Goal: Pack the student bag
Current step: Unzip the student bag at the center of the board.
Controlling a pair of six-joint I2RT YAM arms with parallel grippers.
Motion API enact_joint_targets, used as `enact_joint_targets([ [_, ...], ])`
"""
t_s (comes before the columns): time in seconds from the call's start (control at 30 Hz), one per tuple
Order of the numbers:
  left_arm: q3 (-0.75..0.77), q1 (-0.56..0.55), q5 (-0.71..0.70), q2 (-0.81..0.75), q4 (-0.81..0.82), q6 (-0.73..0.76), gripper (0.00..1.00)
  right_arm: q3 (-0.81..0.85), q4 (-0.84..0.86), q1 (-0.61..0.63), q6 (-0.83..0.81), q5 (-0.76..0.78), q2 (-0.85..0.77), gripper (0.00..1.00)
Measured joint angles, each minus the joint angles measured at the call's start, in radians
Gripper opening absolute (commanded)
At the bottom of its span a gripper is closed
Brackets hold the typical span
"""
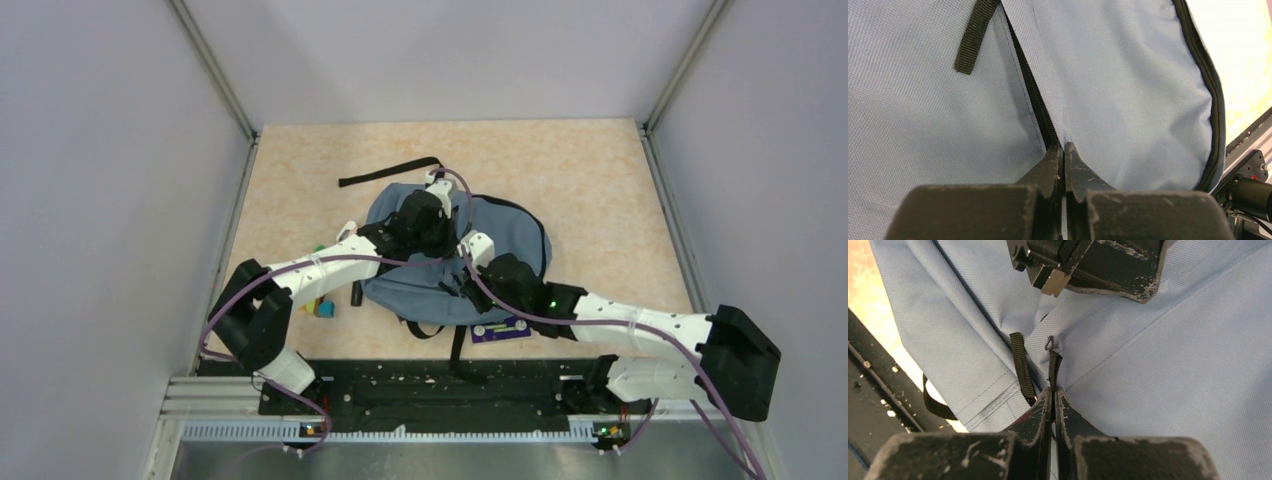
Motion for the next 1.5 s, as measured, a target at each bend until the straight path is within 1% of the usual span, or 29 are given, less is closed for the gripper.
enact_joint_targets([
  [0.2, 0.0, 0.0, -0.01, 0.0, 0.002, 0.003, 0.0, -0.004, -0.001, 0.015, 0.016, 0.066, -0.016, 0.0],
  [0.6, 0.0, 0.003, -0.03, 0.0, 0.036, 0.045, 0.0, -0.068, 0.009, 0.016, 0.077, 0.211, -0.124, 0.0],
  [0.83, -0.004, 0.003, -0.073, -0.001, 0.053, 0.07, 0.0, -0.069, 0.004, 0.016, 0.097, 0.288, -0.127, 0.0],
  [1.17, -0.019, 0.003, -0.122, -0.004, 0.081, 0.1, 0.0, -0.069, -0.039, 0.016, 0.176, 0.439, -0.154, 0.0],
  [1.5, -0.068, 0.004, -0.129, -0.006, 0.152, 0.13, 0.0, -0.068, -0.083, 0.018, 0.23, 0.612, -0.165, 0.0],
])
